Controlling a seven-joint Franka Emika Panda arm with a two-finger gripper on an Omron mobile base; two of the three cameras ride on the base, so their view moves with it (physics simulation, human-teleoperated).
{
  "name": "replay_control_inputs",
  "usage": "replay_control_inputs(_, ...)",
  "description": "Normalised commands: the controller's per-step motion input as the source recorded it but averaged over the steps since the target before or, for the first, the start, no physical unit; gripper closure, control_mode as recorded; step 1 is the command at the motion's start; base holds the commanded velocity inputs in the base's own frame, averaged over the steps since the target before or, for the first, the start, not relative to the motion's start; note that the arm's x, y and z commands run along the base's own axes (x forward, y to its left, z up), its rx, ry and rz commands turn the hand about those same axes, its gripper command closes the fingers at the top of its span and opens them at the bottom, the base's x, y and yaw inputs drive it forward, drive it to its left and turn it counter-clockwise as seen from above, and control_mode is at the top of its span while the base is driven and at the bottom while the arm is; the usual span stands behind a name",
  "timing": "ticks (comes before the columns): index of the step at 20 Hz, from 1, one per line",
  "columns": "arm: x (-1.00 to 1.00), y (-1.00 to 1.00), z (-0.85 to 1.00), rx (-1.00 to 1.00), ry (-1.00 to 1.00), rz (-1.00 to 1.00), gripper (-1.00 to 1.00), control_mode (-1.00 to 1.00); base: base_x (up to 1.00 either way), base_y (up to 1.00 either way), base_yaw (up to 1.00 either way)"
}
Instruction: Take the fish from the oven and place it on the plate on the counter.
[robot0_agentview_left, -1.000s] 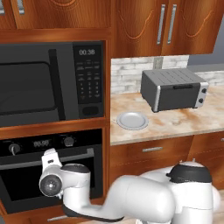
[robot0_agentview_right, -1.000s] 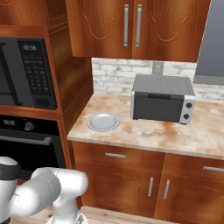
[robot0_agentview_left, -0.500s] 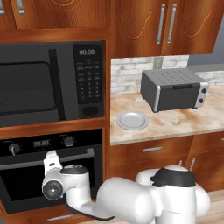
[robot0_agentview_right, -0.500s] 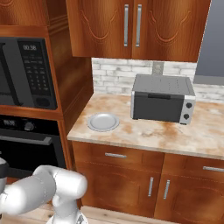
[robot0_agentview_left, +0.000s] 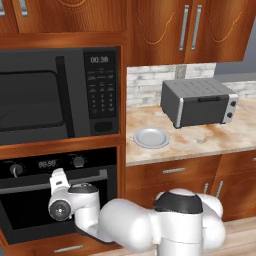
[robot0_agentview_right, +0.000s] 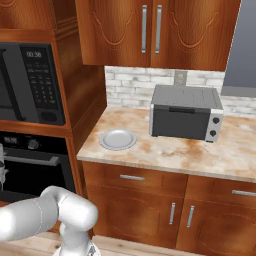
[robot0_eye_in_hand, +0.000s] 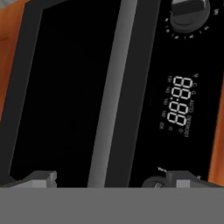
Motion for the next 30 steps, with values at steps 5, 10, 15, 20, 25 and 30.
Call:
replay_control_inputs(5, 0.35, 0.08, -0.23, -0.04, 0.0, 0.0, -1.0, -1.0, 0.0, 0.0, 0.0)
replay_control_inputs(10, 0.14, 0.14, -0.43, -0.02, 0.0, 0.0, -1.0, -1.0, 0.0, 0.0, 0.0)
replay_control_inputs(15, 0.23, 0.2, -0.12, -0.02, -0.01, 0.0, -1.0, -1.0, 0.0, 0.0, 0.0)
replay_control_inputs(20, 0.35, 0.23, -0.06, -0.03, 0.0, 0.0, -1.0, -1.0, 0.0, 0.0, 0.0)
replay_control_inputs(25, 0.24, 0.17, -0.27, -0.01, 0.0, 0.0, -1.0, -1.0, 0.0, 0.0, 0.0)
replay_control_inputs(30, 0.24, 0.15, -0.34, 0.0, -0.03, 0.0, -1.0, -1.0, 0.0, 0.0, 0.0)
